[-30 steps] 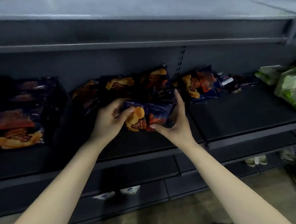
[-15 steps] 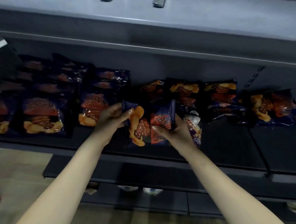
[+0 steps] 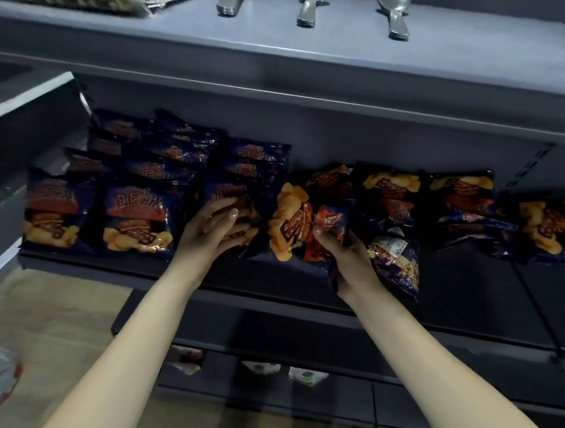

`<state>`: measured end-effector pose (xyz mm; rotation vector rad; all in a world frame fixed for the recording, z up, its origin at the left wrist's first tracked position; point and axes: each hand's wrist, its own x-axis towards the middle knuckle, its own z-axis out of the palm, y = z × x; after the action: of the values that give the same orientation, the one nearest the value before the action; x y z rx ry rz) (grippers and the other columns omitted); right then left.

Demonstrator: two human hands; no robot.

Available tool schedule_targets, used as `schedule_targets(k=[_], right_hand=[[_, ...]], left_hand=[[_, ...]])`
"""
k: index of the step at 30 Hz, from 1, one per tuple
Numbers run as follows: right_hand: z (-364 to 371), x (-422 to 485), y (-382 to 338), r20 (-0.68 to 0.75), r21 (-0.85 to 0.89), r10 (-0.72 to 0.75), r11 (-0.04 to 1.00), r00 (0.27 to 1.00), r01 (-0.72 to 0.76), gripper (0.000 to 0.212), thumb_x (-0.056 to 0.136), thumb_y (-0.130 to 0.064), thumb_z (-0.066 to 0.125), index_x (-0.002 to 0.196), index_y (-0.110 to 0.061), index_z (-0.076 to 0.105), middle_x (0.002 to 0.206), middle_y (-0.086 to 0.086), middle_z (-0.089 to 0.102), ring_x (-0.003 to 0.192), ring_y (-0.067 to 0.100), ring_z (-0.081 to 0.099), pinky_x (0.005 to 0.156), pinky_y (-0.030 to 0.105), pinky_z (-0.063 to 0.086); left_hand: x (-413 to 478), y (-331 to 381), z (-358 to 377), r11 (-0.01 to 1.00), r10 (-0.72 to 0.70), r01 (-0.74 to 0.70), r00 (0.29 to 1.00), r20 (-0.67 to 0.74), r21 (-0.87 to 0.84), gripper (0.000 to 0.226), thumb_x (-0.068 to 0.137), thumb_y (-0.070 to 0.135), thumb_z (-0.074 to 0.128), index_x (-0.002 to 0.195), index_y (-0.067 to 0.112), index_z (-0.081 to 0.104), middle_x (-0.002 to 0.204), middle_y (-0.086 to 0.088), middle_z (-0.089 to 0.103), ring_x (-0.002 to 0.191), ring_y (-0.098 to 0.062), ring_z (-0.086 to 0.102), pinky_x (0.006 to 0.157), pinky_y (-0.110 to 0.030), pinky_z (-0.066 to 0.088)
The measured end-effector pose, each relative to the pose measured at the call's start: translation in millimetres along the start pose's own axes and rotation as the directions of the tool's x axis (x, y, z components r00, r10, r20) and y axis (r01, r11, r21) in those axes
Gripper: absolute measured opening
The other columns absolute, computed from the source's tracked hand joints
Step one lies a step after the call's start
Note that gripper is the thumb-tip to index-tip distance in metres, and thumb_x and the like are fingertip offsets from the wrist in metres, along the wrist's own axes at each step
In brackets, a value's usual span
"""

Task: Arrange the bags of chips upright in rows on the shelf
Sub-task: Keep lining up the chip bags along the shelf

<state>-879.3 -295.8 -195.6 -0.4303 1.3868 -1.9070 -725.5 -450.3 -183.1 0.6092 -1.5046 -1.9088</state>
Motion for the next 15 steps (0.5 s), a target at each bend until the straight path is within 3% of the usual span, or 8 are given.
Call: schedule_targets(k=[2,4,7,10,12,15], right_hand=[[7.9,0.0,2.8,0.035,-0.008,0.035,0.999,0.999,-0.034,0.029,0.082,-0.011,0.066,0.112,-0.011,0.062,0.108,0.010,0.070,0.100,0.022,0.067,0.083,0.033,0.053],[14.6,1.0,2.4,0.091,-0.193,-0.014,0.981,0.996,0.031,0.033,0.082,-0.009,0.067,0.113,-0.015,0.059,0.108,0.004,0.069,0.098,0.014,0.067,0.081,0.026,0.052],[27.6,6.8,-9.3,0.238,-0.577,-0.081,0.790,0.968,0.208,0.047,0.077,-0.017,0.075,0.116,-0.023,0.049,0.110,-0.007,0.063,0.102,0.003,0.060,0.087,0.018,0.047],[49.5,15.5,-26.2,0.362,-0.693,-0.080,0.643,0.929,0.326,0.055,0.075,-0.022,0.077,0.119,-0.025,0.045,0.107,-0.016,0.058,0.098,-0.006,0.054,0.082,0.003,0.040],[62.8,26.5,-34.6,0.425,-0.744,-0.050,0.549,0.904,0.381,0.060,0.074,-0.024,0.079,0.125,-0.021,0.046,0.113,-0.013,0.058,0.102,-0.002,0.054,0.085,0.005,0.039],[80.0,42.0,-43.0,0.446,-0.840,0.086,0.382,0.891,0.384,0.070,0.070,-0.027,0.081,0.131,-0.016,0.048,0.121,-0.008,0.058,0.110,0.008,0.054,0.090,0.016,0.041]], left_hand=[[-2.1,3.6,-7.2,1.000,-0.009,0.009,1.000,0.000,-0.028,0.033,0.082,0.031,0.054,0.114,0.024,0.055,0.107,0.000,0.067,0.096,-0.015,0.068,0.070,-0.021,0.054],[-5.4,5.4,-13.9,0.999,-0.012,0.012,1.000,-0.005,-0.044,0.033,0.081,0.031,0.053,0.113,0.025,0.055,0.104,0.003,0.068,0.091,-0.012,0.068,0.069,-0.021,0.054],[-10.5,6.4,-26.5,1.000,0.021,-0.021,0.997,-0.069,-0.003,0.022,0.088,0.022,0.053,0.108,0.028,0.055,0.102,0.004,0.064,0.087,-0.008,0.067,0.076,-0.023,0.055],[-14.7,3.5,-40.6,0.992,0.070,-0.054,0.988,-0.141,0.112,0.030,0.088,0.004,0.057,0.112,0.021,0.052,0.105,0.000,0.061,0.096,-0.013,0.062,0.081,-0.022,0.054],[-18.5,-1.0,-47.8,0.986,0.101,-0.071,0.976,-0.194,0.154,0.039,0.084,-0.009,0.057,0.115,0.014,0.048,0.102,-0.002,0.061,0.094,-0.012,0.062,0.079,-0.016,0.052],[-27.8,-8.7,-55.1,0.959,0.144,-0.082,0.965,-0.217,0.272,0.044,0.082,-0.009,0.061,0.114,0.017,0.046,0.107,0.004,0.057,0.091,-0.006,0.061,0.075,-0.011,0.049]])
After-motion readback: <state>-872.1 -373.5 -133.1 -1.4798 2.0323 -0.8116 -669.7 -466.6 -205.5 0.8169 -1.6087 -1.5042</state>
